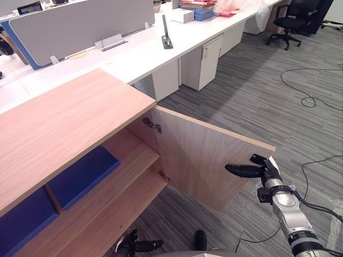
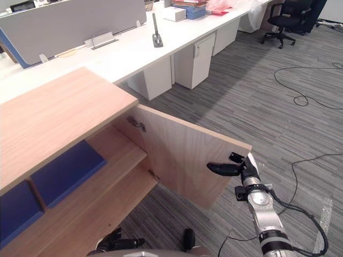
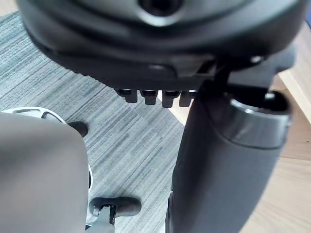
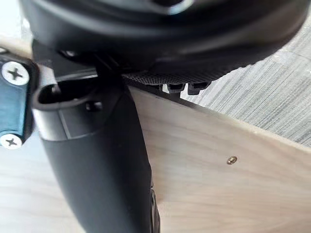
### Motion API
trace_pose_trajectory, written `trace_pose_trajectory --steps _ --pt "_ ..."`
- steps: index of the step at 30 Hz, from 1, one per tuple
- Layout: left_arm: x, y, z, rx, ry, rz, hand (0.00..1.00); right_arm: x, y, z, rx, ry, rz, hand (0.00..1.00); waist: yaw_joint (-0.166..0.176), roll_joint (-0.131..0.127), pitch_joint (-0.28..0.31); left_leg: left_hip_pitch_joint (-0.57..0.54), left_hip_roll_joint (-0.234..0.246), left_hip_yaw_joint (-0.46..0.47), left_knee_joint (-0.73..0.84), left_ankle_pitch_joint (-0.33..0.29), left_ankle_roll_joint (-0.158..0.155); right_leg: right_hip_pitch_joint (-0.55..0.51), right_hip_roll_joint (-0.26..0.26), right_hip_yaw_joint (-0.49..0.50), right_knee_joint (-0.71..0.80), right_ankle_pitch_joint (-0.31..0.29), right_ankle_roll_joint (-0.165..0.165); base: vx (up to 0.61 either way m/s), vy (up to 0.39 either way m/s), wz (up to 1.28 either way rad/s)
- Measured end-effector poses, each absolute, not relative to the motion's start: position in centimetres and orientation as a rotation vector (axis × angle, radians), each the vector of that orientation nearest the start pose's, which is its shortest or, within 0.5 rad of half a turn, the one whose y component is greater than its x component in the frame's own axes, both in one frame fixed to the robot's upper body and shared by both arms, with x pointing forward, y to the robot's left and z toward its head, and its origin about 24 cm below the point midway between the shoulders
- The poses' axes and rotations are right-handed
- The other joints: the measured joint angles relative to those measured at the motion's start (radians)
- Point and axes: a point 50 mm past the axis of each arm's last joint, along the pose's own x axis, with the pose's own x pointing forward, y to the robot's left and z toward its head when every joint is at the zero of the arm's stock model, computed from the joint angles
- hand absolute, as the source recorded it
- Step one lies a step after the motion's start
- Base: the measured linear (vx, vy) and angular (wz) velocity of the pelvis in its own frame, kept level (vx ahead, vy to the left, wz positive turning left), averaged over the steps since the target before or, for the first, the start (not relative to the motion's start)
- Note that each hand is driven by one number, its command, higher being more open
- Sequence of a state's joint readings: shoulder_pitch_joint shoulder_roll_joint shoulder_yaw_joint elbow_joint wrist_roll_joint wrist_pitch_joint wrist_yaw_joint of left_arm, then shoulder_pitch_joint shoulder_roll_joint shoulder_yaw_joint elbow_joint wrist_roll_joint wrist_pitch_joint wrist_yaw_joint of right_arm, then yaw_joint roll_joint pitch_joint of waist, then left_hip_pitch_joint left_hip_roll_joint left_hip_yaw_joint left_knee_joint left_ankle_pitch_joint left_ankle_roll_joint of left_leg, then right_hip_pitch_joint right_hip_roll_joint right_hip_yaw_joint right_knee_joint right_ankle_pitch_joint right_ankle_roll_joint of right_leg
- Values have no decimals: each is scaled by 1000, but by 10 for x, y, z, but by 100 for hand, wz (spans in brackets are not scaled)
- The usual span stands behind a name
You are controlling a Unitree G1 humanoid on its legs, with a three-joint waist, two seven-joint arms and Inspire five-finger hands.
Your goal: Walk over to the cabinet, pick up the folder, carry it to the office cabinet, place the folder inside the office cabinet, then close the office cabinet door
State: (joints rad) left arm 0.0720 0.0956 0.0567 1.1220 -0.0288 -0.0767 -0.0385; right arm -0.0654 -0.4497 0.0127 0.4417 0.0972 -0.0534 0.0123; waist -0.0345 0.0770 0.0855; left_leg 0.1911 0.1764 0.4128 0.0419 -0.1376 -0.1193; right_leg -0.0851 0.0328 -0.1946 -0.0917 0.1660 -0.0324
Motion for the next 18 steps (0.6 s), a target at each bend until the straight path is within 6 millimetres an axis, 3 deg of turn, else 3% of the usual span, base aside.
trace_pose_trajectory --steps 7,9,10,12,18 --pt "93 185 -164 20 1105 37 100 244 -250 -17 -688 409 266 100 -7 4 2 -5 17 0 26 0 0 0 14 0 0 0 -3 -26 -18 -14" --pt "93 184 -164 17 1105 30 100 231 -234 -33 -819 501 533 100 -8 3 2 -5 28 -4 25 1 -2 0 25 0 0 -2 -6 -30 -39 -2" --pt "93 184 -164 16 1105 30 100 226 -231 -36 -835 521 604 100 -9 3 2 -5 31 -9 24 2 -3 1 28 -1 0 -2 -6 -42 -56 3" --pt "93 185 -164 9 1105 19 100 209 -205 -41 -866 555 897 100 -7 2 3 -6 39 -16 22 3 -4 0 36 -7 0 -3 -8 -40 -44 6" --pt "93 192 -163 -40 1097 48 100 158 -161 -44 -728 587 1323 100 11 -8 6 -31 39 -49 13 0 -5 -9 32 -30 1 -2 -6 -56 -9 16"
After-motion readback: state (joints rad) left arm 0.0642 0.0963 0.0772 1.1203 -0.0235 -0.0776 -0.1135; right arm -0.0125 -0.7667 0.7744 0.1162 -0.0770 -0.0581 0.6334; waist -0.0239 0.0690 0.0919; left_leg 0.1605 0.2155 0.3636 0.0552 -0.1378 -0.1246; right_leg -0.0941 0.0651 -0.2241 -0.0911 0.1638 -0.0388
